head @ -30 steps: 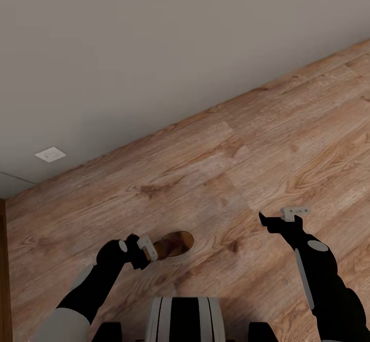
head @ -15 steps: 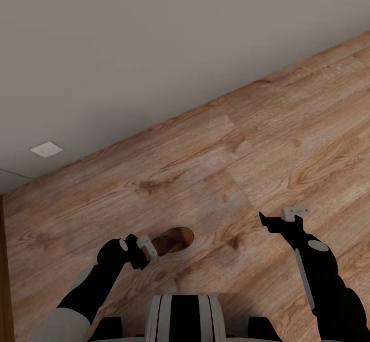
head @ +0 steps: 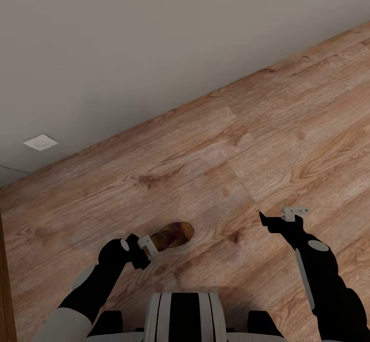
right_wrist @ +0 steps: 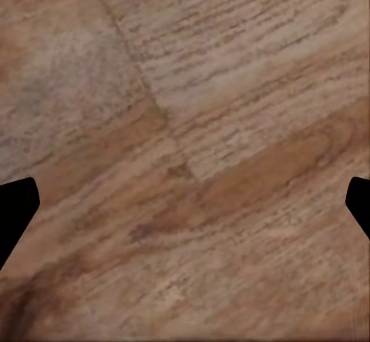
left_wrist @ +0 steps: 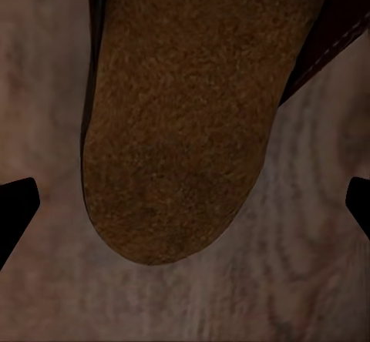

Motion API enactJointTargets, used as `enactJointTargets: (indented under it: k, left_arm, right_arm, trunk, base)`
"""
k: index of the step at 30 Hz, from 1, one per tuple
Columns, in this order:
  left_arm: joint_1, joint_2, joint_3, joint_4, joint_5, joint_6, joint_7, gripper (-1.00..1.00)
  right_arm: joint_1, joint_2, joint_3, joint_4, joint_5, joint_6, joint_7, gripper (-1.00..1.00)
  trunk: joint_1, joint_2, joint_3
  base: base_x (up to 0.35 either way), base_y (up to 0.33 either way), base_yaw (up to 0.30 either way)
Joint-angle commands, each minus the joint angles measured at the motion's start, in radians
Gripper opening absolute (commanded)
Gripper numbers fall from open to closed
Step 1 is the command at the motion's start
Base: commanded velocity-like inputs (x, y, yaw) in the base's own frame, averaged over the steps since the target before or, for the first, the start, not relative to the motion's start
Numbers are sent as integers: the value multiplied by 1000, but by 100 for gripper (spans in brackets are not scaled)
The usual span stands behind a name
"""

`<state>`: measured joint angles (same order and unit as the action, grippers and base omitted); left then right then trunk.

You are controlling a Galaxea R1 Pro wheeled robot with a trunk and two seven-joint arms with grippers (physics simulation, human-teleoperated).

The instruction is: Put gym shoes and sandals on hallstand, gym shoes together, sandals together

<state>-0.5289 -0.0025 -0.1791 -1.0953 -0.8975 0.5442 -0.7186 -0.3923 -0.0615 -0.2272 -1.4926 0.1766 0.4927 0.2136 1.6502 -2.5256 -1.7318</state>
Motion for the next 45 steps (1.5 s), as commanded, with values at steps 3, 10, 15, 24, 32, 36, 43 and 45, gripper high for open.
enactJointTargets:
  k: [3, 10, 15, 24, 32, 36, 43, 45]
  left_arm:
    - [0, -1, 0, -1, -8, 3, -6, 100]
    - [0, -2, 0, -1, -8, 3, -7, 100]
    - [0, -2, 0, -1, -8, 3, -7, 100]
    - [0, -2, 0, -1, -8, 3, -6, 100]
    - [0, -1, 0, -1, -12, 3, -6, 100]
    - [0, -1, 1, -1, -27, 4, -6, 100]
    - [0, -1, 2, -1, -33, 4, -6, 100]
    - [1, -1, 2, -1, -34, 3, -5, 100]
  right_arm:
    - [0, 0, -1, -1, 11, 4, 9, 100]
    - [0, 0, -1, -1, 11, 4, 9, 100]
    - [0, 0, -1, -1, 11, 4, 9, 100]
    - [0, 0, -1, -2, 11, 4, 9, 100]
    - [0, 0, -1, -2, 11, 4, 9, 100]
    - [0, 0, -1, -1, 11, 4, 9, 100]
    - [0, 0, -1, -2, 11, 4, 9, 100]
    - [0, 0, -1, -2, 11, 4, 9, 100]
  trunk:
    - [0, 0, -5]
    - [0, 0, -9]
    - [0, 0, -9]
    - [1, -1, -21]
    - [1, -1, -21]
    - [1, -1, -21]
    - [1, -1, -21]
    - [1, -1, -21]
  base:
    - [0, 0, 0]
    - [0, 0, 0]
    - [0, 0, 0]
    - [0, 0, 0]
    - [0, 0, 0]
    - [0, 0, 0]
    - [29, 3, 0]
    - [98, 28, 0]
